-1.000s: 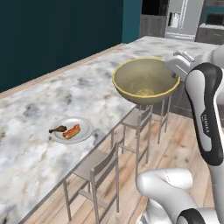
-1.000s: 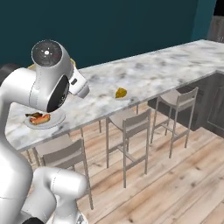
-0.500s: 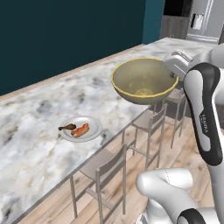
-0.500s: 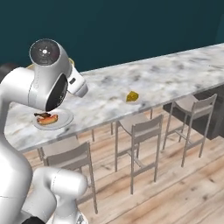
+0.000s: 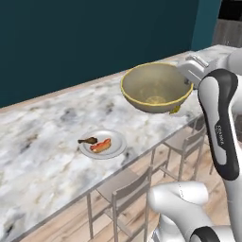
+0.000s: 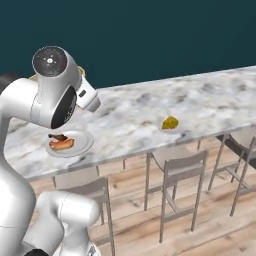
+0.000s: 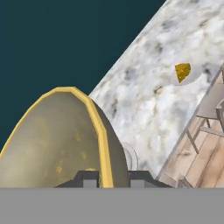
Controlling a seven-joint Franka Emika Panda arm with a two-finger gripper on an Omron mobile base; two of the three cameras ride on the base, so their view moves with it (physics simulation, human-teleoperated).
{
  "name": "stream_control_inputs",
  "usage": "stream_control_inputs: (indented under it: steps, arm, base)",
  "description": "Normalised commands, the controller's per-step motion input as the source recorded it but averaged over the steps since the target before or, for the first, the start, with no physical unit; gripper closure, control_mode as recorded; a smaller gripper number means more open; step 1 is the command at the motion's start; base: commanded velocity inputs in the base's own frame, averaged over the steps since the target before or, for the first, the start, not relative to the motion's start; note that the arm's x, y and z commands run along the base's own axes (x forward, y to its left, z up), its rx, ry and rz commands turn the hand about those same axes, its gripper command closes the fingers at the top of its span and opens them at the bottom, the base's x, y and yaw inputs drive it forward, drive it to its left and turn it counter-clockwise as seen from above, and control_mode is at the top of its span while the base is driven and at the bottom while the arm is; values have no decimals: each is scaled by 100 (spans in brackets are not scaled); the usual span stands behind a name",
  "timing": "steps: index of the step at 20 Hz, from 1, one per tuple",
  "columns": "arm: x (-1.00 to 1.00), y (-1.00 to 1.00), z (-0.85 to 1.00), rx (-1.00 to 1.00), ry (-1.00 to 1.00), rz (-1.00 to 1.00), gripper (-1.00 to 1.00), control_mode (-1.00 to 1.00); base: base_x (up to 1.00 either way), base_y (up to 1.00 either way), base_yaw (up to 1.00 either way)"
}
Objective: Take the smaller bowl and place it next to the appetizer plate on the dining counter , and place the larger bowl next to the plate with cooked food.
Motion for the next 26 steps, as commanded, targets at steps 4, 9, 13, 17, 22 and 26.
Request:
stream_control_inputs:
  steps: [4,9,13,17,22,26]
  arm:
    - [0,0,0,0,0,0,100,100]
    - [0,0,0,0,0,0,100,100]
    - [0,0,0,0,0,0,100,100]
    - [0,0,0,0,0,0,100,100]
    - [0,0,0,0,0,0,100,100]
    - [0,0,0,0,0,0,100,100]
  base:
    - [69,-30,37]
    - [59,-21,36]
    - [49,-16,36]
    - [50,-21,37]
    - [47,-27,38]
    - [43,-29,38]
